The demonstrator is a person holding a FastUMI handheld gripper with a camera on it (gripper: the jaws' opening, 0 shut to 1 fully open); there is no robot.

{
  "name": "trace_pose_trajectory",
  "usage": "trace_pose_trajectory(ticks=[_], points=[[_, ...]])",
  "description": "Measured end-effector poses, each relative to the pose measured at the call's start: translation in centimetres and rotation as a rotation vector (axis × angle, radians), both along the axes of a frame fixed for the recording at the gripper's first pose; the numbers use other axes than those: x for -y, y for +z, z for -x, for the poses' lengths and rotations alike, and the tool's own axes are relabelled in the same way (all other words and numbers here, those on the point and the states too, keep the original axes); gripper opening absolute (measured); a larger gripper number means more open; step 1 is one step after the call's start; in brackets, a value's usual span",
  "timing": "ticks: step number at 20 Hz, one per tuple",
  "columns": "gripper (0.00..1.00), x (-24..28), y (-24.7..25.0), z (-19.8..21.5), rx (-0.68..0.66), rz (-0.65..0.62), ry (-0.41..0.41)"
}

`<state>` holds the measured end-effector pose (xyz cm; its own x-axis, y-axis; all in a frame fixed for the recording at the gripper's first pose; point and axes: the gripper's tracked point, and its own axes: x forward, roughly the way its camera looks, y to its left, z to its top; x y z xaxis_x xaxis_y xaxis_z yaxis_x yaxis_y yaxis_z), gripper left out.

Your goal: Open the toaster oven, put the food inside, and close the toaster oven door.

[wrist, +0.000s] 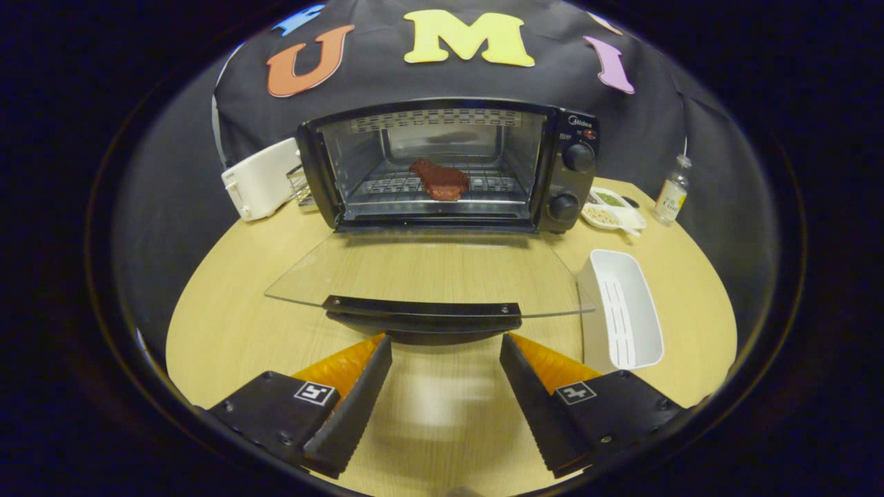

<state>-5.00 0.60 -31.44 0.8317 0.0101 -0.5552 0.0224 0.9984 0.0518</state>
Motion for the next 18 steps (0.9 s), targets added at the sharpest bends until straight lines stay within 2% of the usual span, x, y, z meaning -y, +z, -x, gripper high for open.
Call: trace_pose_trajectory(ticks=[6,10,15,18], points=[[1.0,-0.5,5.9,-1.3,0.086,-0.037,0.023],[1.0,-0.5,9.8,-3.6,0.151,-0.067,0.017],[1.0,-0.5,13.6,-7.3,0.214,-0.041,0.03],[1.0,-0.7,15.5,-7.1,0.254,-0.054,0.036]])
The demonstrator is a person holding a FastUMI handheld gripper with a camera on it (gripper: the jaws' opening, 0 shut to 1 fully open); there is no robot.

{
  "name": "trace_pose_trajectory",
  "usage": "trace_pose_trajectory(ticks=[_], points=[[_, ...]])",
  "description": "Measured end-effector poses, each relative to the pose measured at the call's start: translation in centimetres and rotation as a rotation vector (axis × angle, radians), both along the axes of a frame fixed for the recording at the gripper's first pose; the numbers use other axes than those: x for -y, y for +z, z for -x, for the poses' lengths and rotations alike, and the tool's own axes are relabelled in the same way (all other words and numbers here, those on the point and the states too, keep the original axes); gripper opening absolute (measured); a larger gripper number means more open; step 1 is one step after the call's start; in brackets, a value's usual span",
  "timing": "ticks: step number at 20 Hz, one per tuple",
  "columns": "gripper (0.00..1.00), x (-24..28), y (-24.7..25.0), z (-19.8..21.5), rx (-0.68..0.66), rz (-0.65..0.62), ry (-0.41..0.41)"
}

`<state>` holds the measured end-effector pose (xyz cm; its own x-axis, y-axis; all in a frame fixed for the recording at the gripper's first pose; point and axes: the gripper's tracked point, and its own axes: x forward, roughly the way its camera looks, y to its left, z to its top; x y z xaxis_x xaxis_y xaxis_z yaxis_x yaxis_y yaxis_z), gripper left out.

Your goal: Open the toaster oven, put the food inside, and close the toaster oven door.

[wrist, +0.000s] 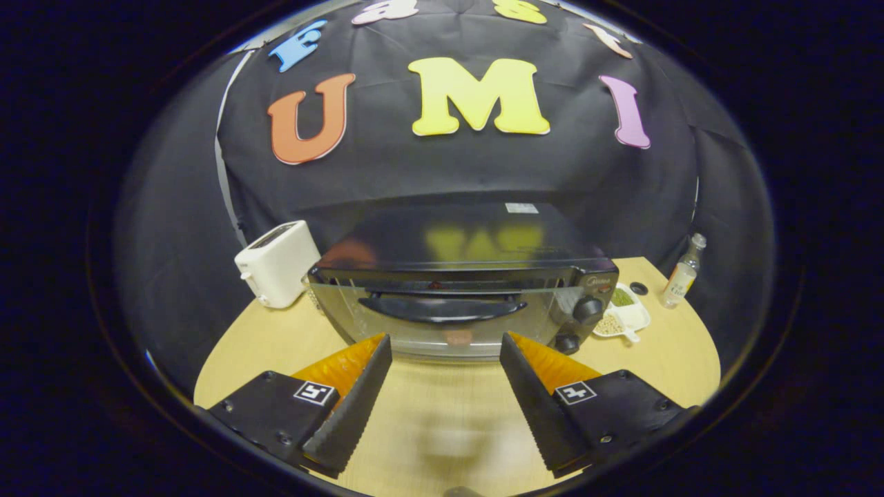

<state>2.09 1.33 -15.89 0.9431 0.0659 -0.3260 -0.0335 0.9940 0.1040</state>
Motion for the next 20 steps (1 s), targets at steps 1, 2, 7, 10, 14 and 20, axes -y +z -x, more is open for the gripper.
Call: trace_pose_trajectory(ticks=[1,2,7,10,14,20], points=[[1.0,0.0,0.6,0.7,0.015,-0.005,0.0],[1.0,0.0,1.5,1.5,0.03,-0.016,0.003],[1.0,2.1,5.3,8.7,0.126,-0.039,0.011],[1.0,6.1,8.2,14.8,0.197,-0.026,-0.032],[1.0,13.0,12.8,23.8,0.299,-0.004,-0.128],[1.0,22.5,17.8,36.0,0.406,0.07,-0.254]])
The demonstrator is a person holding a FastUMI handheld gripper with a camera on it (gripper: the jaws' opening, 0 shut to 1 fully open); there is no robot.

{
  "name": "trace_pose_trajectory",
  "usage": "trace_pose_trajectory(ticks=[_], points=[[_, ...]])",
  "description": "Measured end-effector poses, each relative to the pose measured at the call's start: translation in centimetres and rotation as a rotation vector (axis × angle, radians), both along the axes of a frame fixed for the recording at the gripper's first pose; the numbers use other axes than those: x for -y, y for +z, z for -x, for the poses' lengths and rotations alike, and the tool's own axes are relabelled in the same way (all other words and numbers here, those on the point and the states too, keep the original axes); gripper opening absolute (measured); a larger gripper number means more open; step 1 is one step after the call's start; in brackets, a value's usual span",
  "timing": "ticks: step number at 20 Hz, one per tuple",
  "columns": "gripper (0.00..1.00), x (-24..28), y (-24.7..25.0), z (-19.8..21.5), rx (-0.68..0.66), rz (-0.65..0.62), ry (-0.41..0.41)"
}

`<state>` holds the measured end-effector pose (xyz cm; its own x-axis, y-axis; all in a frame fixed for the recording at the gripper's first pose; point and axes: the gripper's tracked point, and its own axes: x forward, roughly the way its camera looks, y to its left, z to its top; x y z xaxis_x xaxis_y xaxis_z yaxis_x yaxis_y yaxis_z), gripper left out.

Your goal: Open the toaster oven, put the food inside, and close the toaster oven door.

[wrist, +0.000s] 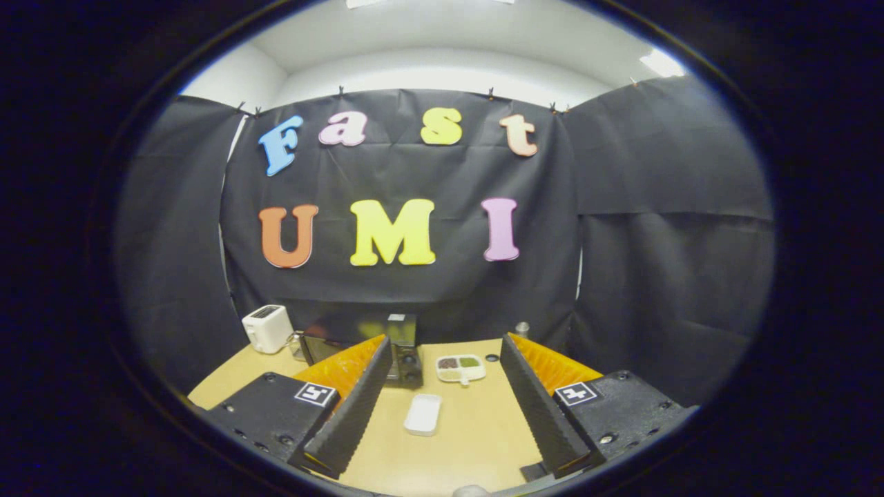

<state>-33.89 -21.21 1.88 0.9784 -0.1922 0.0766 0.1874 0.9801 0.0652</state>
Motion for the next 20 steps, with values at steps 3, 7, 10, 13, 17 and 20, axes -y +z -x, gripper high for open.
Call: trace_pose_trajectory(ticks=[3,7,10,13,17,20], points=[[1.0,3.8,2.4,4.4,0.046,-0.035,-0.032],[1.0,8.6,3.6,7.8,0.082,-0.004,-0.081],[1.0,9.9,3.8,8.0,0.072,0.059,-0.055],[1.0,10.0,3.8,7.4,0.085,0.08,0.01],[1.0,10.8,3.4,5.8,0.088,0.082,0.07],[1.0,11.3,2.7,4.8,0.076,0.051,0.1]])
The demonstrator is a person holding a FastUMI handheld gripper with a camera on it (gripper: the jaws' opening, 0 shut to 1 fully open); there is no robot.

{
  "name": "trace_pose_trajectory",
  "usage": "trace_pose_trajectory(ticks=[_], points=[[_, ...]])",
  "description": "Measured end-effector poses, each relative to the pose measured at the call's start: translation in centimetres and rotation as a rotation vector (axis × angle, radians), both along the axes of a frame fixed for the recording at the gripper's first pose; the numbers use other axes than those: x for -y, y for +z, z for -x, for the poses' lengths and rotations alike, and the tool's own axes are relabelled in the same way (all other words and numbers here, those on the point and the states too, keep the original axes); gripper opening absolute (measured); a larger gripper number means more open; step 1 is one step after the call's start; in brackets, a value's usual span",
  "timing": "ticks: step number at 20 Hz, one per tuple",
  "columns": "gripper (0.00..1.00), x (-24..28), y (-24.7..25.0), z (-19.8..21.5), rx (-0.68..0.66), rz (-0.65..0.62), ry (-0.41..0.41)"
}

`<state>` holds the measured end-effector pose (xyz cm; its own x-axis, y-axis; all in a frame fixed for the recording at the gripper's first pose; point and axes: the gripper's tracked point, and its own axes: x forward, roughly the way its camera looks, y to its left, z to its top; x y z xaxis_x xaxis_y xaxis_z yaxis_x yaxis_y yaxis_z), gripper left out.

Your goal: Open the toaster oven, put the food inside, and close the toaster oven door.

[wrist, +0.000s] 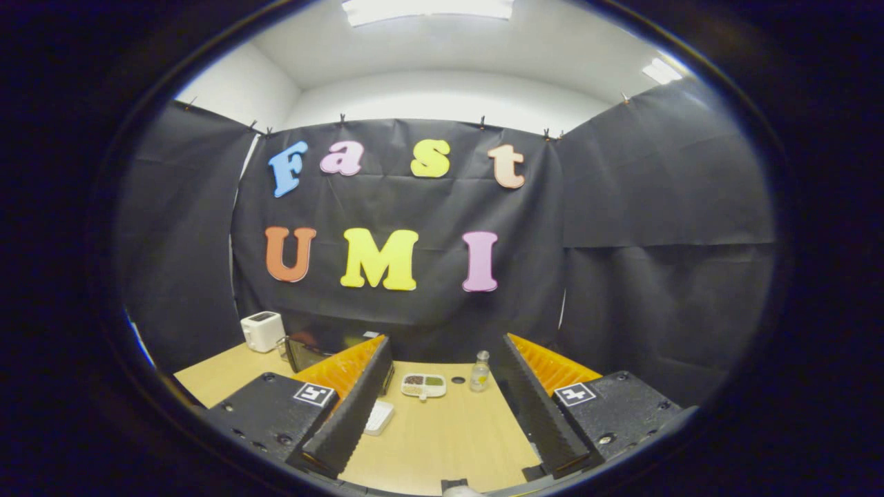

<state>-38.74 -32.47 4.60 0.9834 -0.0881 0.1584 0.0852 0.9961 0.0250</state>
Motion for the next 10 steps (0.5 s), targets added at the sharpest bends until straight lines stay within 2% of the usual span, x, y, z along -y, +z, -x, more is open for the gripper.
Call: trace_pose_trajectory(ticks=[10], points=[[1.0,3.6,-1.4,-2.3,-0.017,-0.03,-0.018]])
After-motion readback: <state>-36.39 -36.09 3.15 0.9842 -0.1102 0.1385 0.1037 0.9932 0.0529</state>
